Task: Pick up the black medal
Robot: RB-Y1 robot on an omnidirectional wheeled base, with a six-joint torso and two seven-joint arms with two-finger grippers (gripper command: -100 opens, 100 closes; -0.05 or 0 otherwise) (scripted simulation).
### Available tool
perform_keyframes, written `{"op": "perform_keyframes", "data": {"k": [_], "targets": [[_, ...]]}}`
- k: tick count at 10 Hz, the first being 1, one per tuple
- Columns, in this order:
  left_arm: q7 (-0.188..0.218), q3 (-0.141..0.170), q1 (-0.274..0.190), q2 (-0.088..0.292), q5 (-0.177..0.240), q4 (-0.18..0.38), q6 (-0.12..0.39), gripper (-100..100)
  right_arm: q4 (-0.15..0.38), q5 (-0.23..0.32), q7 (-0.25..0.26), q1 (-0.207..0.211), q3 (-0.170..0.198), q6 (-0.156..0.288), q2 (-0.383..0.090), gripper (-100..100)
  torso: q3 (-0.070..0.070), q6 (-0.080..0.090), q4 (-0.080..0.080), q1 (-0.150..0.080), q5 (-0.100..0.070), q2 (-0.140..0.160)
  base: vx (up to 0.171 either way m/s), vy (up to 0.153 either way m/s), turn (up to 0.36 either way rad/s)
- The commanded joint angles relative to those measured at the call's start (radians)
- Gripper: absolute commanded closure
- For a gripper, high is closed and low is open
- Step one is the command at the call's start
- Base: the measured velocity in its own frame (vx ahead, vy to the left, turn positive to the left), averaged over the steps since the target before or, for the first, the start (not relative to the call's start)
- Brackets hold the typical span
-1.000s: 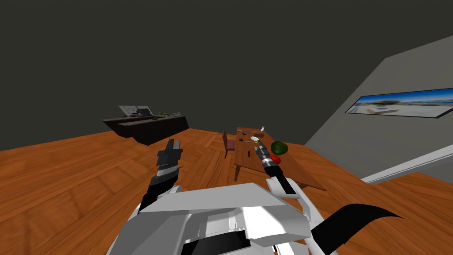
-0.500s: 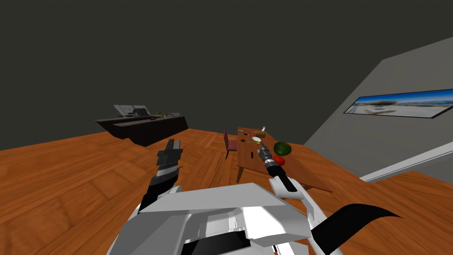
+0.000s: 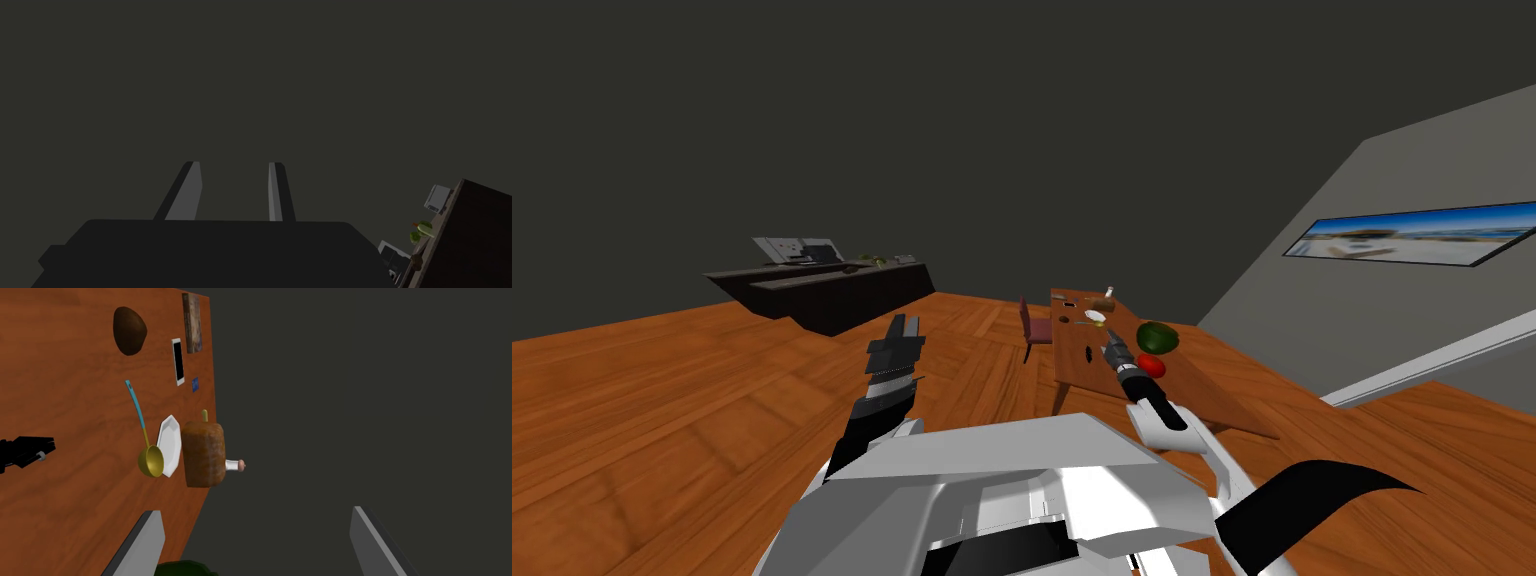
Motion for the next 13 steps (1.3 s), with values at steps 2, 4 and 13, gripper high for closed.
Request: {"op": "perform_keyframes", "data": {"k": [2, 4, 13], "targets": [[0.000, 0.000, 0.000, 0.000, 0.000, 0.000, 0.000, 0, 0.037, -0.023, -0.024, -0.008, -0.032, 0.078, -0.020, -100, -0.001, 0.000, 0.000, 0.001, 0.000, -0.001, 0.106, 0.110, -0.058], [0.000, 0.000, 0.000, 0.000, 0.000, 0.000, 0.000, 0, 0.069, -0.041, -0.042, -0.012, -0.058, 0.122, -0.030, -100, 0.001, 0.000, 0.000, -0.002, 0.000, 0.002, 0.063, 0.058, -0.027], [0.000, 0.000, 0.000, 0.000, 0.000, 0.000, 0.000, 0, 0.171, -0.102, -0.095, -0.027, -0.137, 0.337, -0.059, -100, -0.001, 0.000, 0.000, -0.003, -0.001, -0.002, 0.100, 0.061, -0.058]]}}
